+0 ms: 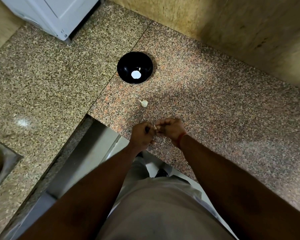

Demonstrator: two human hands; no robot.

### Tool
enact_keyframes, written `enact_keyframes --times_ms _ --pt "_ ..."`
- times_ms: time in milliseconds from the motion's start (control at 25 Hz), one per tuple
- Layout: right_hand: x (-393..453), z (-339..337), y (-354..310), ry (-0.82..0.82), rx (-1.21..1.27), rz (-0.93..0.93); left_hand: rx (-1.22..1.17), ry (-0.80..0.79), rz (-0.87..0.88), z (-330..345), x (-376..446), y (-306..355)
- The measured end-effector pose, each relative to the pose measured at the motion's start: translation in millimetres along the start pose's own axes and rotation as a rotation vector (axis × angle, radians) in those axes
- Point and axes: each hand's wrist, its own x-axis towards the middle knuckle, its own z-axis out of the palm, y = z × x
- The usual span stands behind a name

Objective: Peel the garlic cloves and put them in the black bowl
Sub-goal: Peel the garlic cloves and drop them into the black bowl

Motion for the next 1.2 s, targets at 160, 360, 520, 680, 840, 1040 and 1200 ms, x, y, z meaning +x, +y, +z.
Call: enact_keyframes --times_ms 160,360,520,680,840,1040,1200 --pt "-6 -8 -1 -0.061 -0.065 -0.059 0.0 -0.036 -0.013 -3 3 4" --pt "-4 -8 3 -0.026 -0.055 -0.086 0.07 0.05 -0.001 -9 12 -5" --pt "-6 -10 7 -0.036 -0.091 -0.102 0.247 0.077 0.049 -15 24 -18" --pt "-3 -5 12 -0.032 -0.2 -0.137 0.291 0.016 0.125 -10 18 -15" --pt "-2 -3 13 -0.033 -0.272 -0.163 0.304 0.085 0.178 -7 14 -18" --pt "0 -4 13 -0.032 -0.292 -0.162 0.328 0.121 0.321 -10 11 -8" --pt "1 -5 13 -0.04 -0.248 -0.169 0.398 0.037 0.375 -13 16 -5"
